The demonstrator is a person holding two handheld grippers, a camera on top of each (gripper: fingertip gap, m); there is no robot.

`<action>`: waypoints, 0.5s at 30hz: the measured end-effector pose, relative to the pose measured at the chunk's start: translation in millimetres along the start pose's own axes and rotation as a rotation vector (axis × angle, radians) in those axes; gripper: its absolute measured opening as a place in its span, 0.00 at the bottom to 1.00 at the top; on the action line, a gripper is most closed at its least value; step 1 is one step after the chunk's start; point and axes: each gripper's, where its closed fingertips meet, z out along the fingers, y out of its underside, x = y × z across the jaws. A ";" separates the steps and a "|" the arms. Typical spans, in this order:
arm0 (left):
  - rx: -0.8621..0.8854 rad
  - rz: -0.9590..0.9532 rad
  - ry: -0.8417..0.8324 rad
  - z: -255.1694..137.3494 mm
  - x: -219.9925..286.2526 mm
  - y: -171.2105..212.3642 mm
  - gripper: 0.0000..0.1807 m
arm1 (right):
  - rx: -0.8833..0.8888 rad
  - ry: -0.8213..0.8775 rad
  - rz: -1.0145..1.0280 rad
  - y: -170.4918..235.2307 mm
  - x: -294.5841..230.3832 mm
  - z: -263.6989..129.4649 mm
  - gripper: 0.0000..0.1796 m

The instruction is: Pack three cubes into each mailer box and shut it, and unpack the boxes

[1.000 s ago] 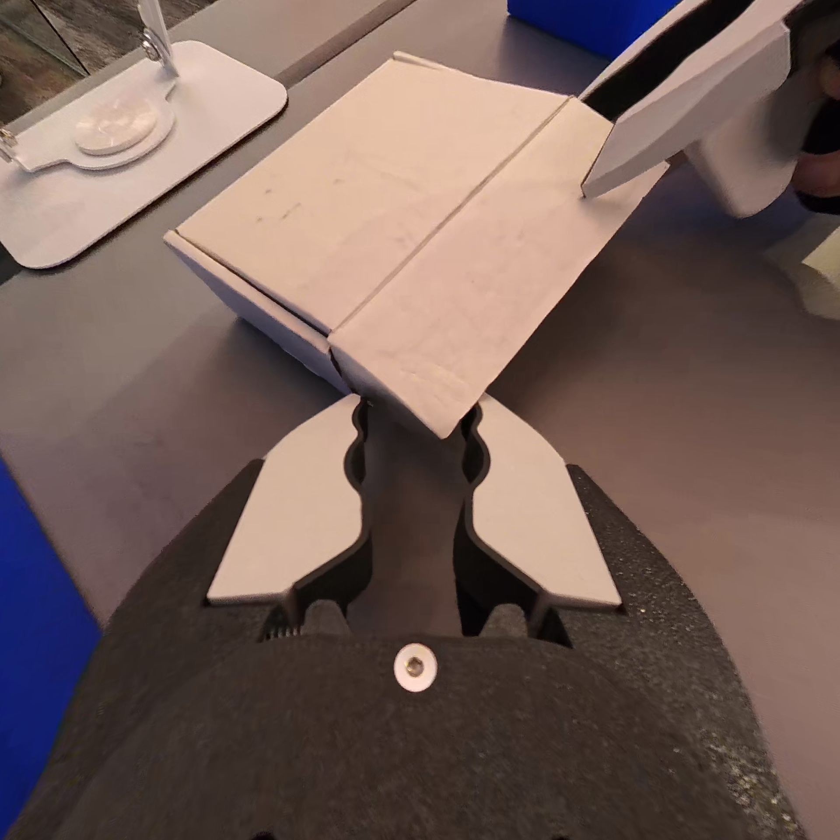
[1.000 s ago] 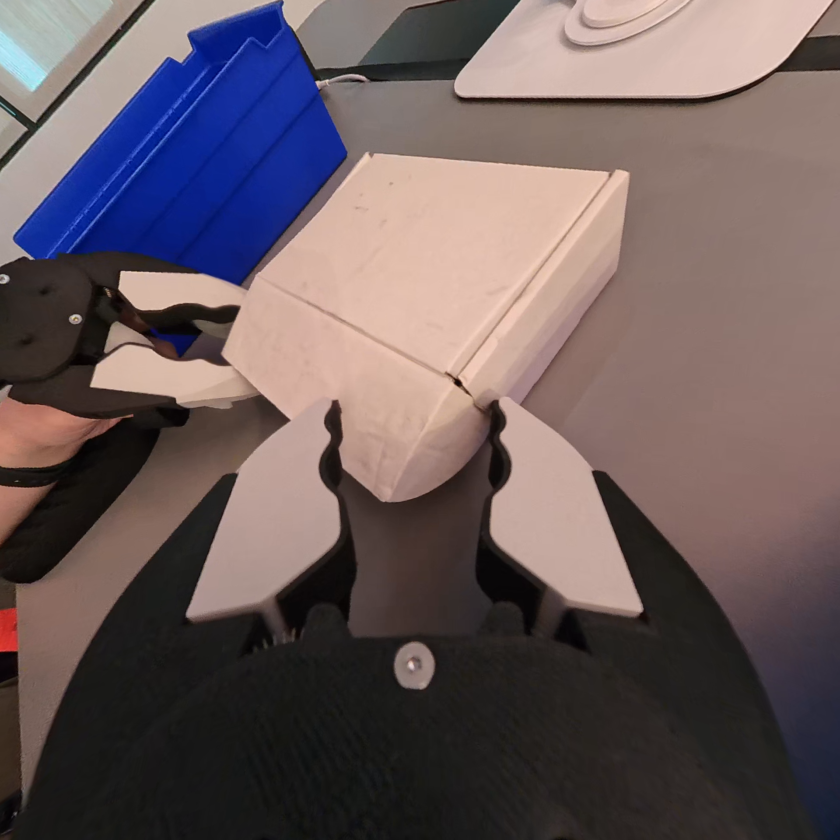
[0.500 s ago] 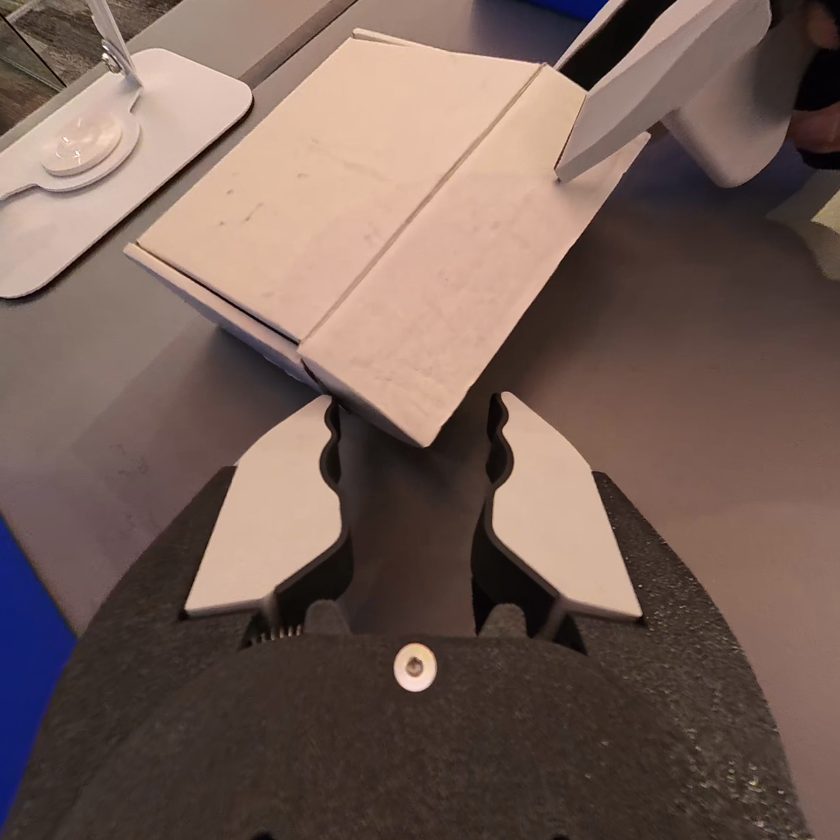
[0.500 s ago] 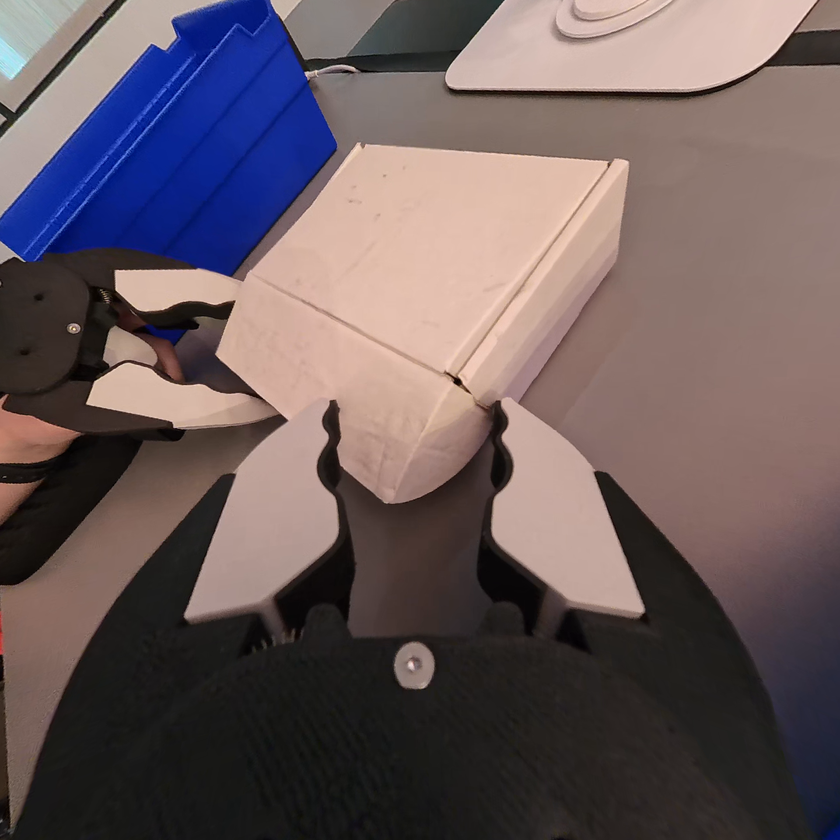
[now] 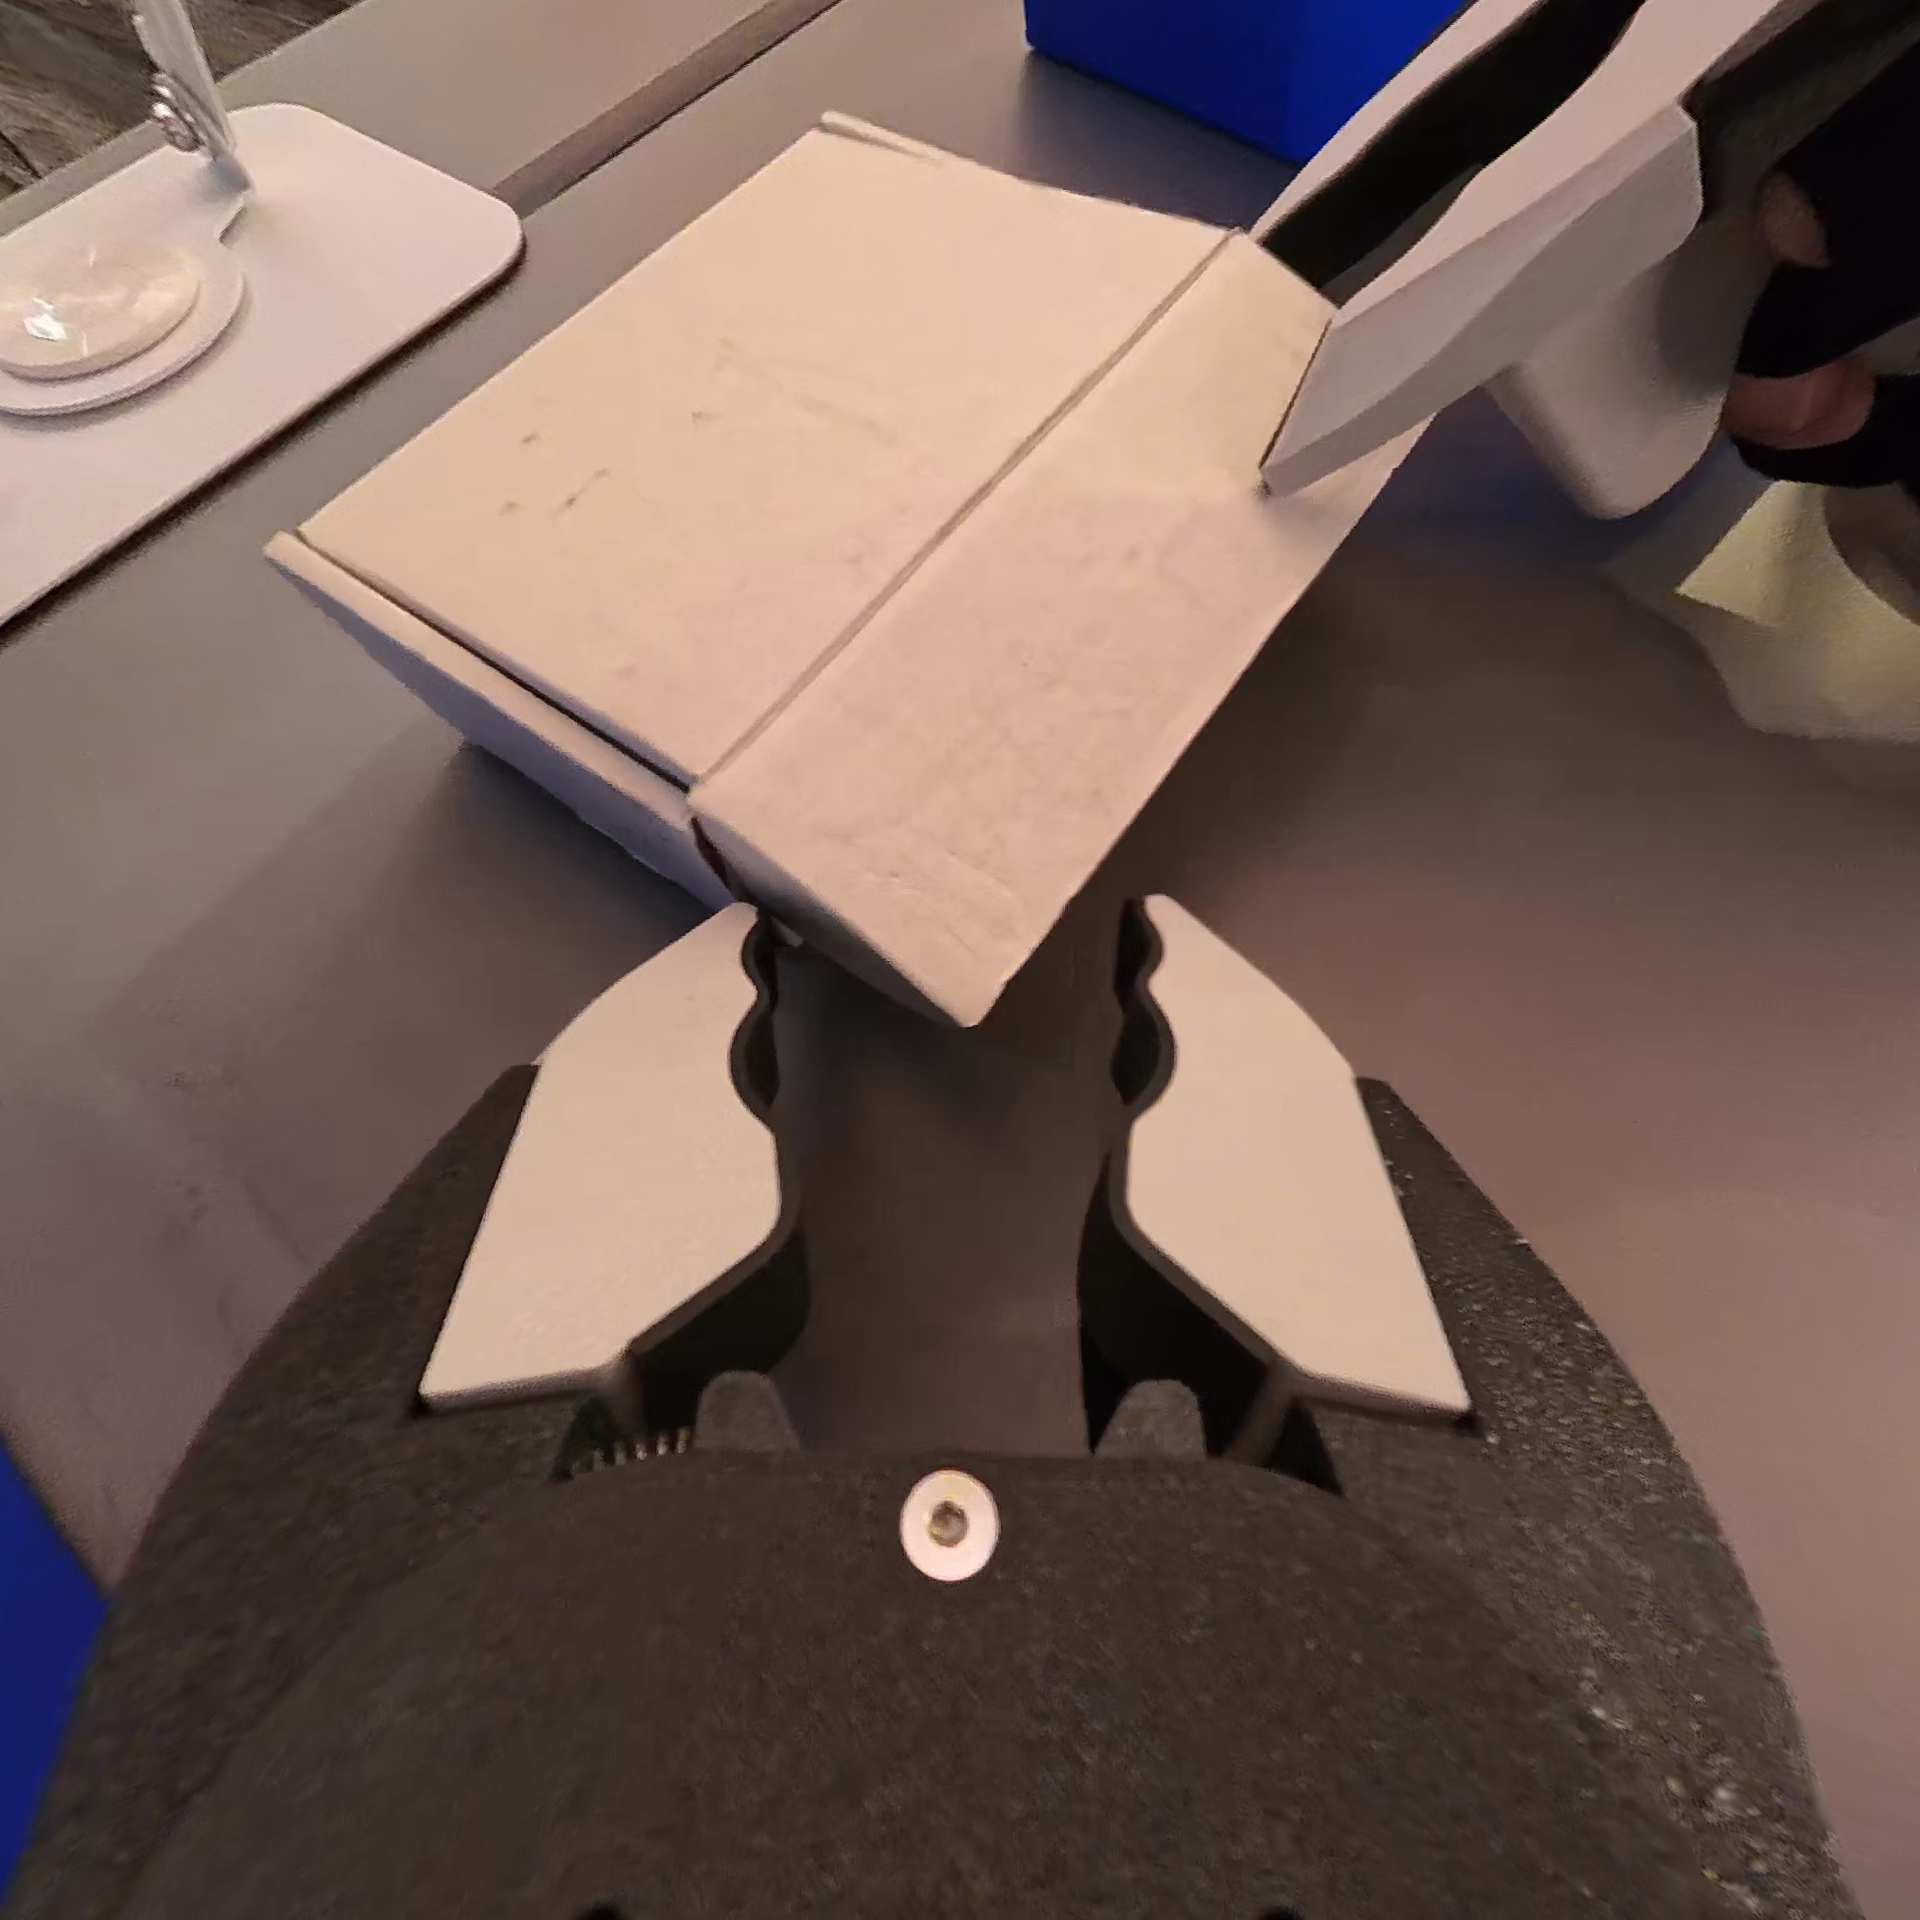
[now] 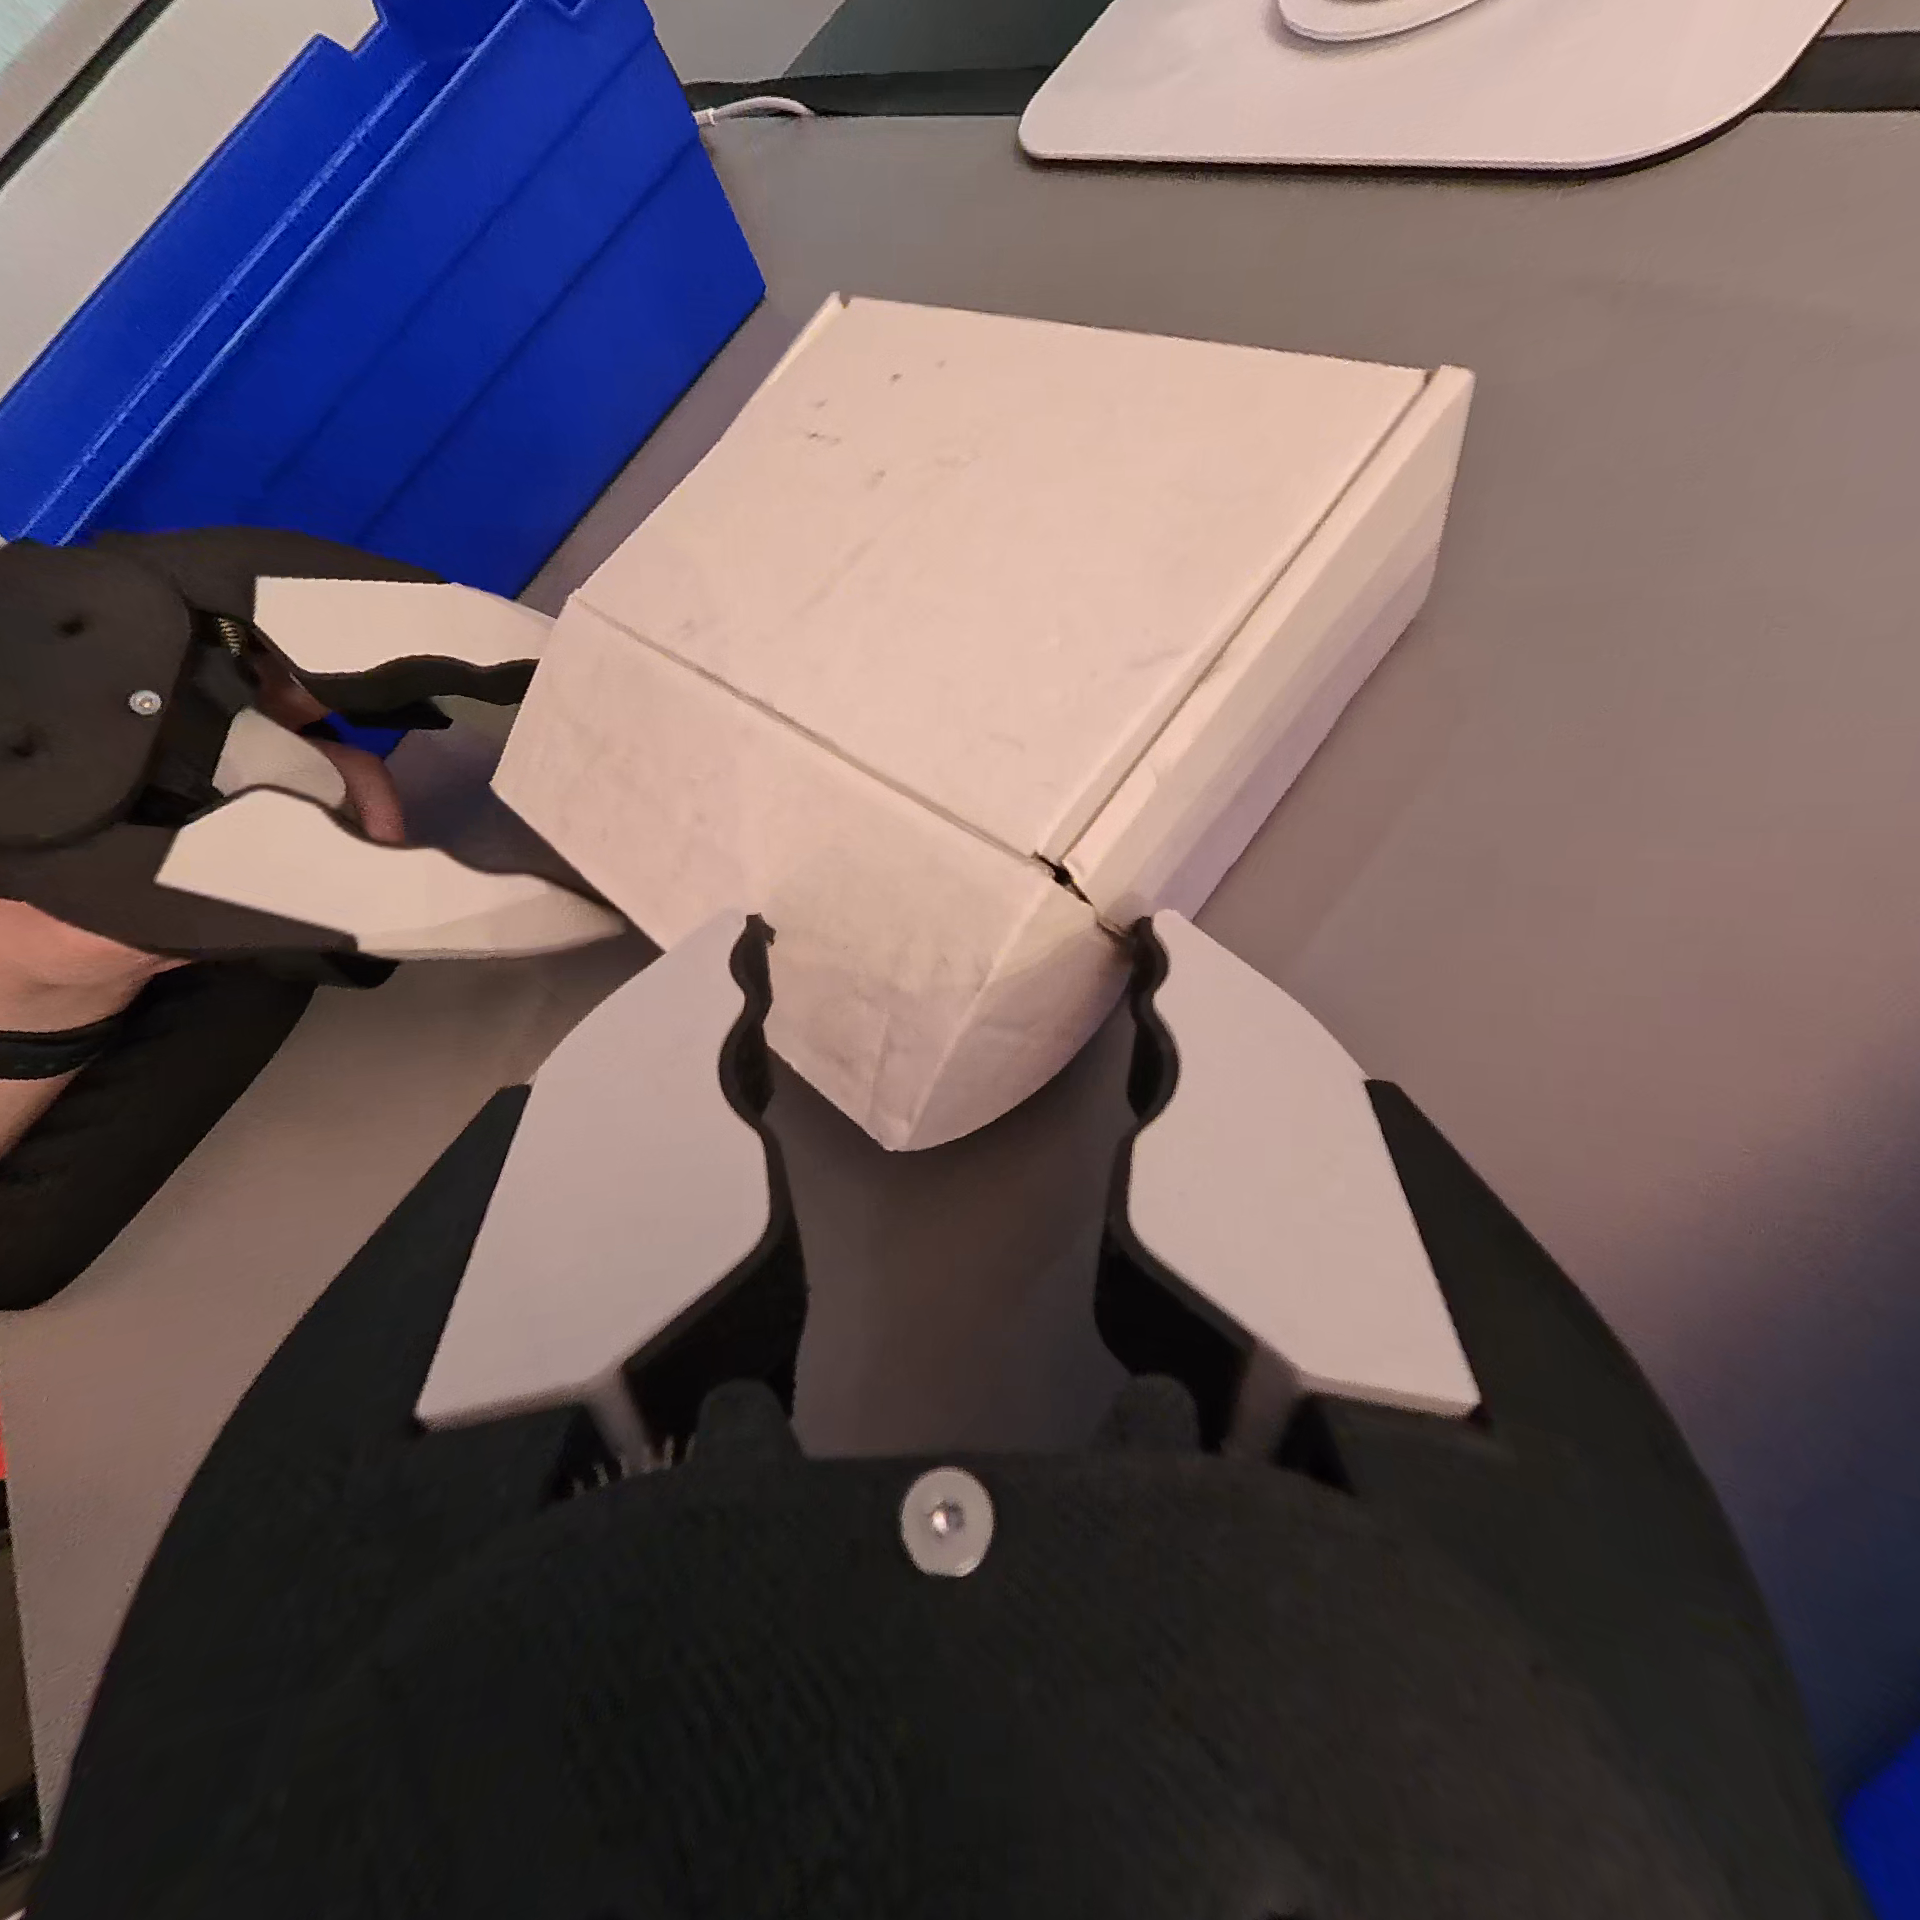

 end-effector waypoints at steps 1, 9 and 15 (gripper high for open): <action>0.003 -0.003 0.010 1.3 2.0 -0.9 0.38 | 0.001 0.003 -0.001 -0.1 0.8 0.0 0.38; 0.002 0.012 0.055 5.4 8.6 -2.4 0.49 | 0.023 0.012 0.002 -2.9 5.3 1.9 0.38; 0.053 -0.170 0.126 2.9 -1.2 -10.7 0.41 | 0.036 0.006 0.004 -4.3 6.7 4.2 0.38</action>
